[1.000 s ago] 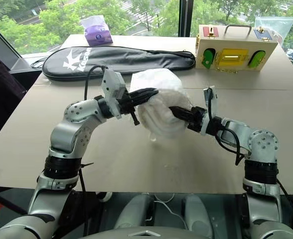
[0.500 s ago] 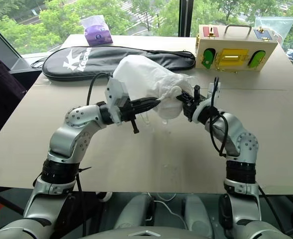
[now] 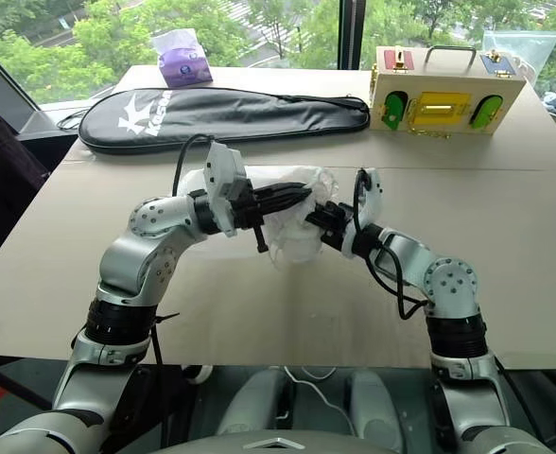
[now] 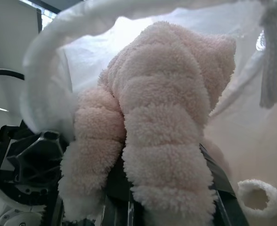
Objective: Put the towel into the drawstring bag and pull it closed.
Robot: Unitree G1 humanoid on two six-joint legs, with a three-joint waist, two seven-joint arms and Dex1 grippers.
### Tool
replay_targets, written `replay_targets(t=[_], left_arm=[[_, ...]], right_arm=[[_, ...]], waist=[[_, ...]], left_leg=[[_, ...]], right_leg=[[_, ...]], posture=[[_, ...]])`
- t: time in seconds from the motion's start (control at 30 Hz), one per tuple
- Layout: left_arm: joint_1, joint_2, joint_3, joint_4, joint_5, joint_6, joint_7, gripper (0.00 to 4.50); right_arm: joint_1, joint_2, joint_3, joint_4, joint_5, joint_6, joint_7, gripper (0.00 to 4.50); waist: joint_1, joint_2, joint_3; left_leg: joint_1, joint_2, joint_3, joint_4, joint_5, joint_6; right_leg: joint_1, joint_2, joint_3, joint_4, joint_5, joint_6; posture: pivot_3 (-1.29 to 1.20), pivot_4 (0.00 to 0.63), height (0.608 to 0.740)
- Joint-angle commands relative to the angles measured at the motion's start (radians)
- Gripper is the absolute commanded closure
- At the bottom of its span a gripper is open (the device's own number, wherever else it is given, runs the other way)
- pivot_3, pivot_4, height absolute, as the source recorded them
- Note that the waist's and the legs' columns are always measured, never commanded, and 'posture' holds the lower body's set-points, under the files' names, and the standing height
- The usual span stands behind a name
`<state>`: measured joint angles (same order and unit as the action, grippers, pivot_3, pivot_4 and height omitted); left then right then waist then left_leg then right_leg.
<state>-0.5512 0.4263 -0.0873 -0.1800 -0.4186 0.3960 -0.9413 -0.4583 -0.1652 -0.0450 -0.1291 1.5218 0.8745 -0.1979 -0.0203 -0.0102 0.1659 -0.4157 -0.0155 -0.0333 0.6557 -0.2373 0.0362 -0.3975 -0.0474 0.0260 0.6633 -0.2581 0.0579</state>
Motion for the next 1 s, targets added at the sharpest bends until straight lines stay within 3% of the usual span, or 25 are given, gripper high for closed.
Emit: replay_targets(t=[0.03,0.43,0.47,0.6,0.73,1.0], left_arm=[[-0.025,0.009,0.019,-0.027,-0.058,0.021,-0.032,4.50],[-0.043,0.025,0.016,-0.021,-0.169,0.119,-0.104,4.50],[-0.043,0.022,0.012,-0.020,-0.167,0.118,-0.105,4.50],[-0.054,0.001,0.003,-0.004,-0.155,0.102,-0.099,4.50],[-0.099,-0.033,0.025,0.075,-0.128,0.051,-0.079,4.50],[-0.167,-0.035,0.058,0.249,-0.077,-0.069,-0.102,4.50]], right_arm=[[-0.022,0.055,-0.060,0.006,0.018,-0.063,0.003,4.48],[-0.058,0.308,-0.169,0.048,0.043,-0.246,-0.156,4.48],[-0.059,0.317,-0.171,0.048,0.036,-0.251,-0.176,3.58],[-0.069,0.355,-0.167,0.034,0.030,-0.283,-0.284,1.85],[-0.053,0.274,-0.094,-0.035,0.015,-0.178,-0.264,0.06],[0.047,0.123,-0.098,-0.110,0.084,-0.068,-0.206,0.02]], waist=[[0.001,0.000,0.000],[-0.003,0.001,0.000],[-0.005,0.001,0.000],[-0.005,0.001,0.000],[-0.013,0.001,0.001],[-0.021,0.001,0.001]], left_leg=[[0.000,0.000,0.000,0.000,0.000,0.000],[0.000,0.000,0.000,-0.001,0.000,0.000],[0.000,0.000,0.000,-0.001,0.000,0.000],[0.000,-0.001,0.000,-0.001,0.000,0.000],[0.000,-0.001,0.000,-0.002,0.000,0.000],[0.000,0.000,0.001,-0.003,0.000,0.000]], right_leg=[[0.000,0.000,0.000,0.000,0.000,0.000],[-0.001,0.000,0.000,0.000,0.000,0.000],[-0.001,0.000,0.000,0.000,0.000,0.000],[-0.001,-0.001,0.000,0.000,0.000,0.000],[-0.001,0.000,0.000,0.000,0.000,0.000],[-0.003,0.000,0.002,0.000,0.000,0.000]], posture=[[0.00,0.150,0.740],[0.00,0.150,0.740],[0.00,0.150,0.740],[0.00,0.150,0.740],[0.00,0.150,0.740],[0.00,0.150,0.740]])
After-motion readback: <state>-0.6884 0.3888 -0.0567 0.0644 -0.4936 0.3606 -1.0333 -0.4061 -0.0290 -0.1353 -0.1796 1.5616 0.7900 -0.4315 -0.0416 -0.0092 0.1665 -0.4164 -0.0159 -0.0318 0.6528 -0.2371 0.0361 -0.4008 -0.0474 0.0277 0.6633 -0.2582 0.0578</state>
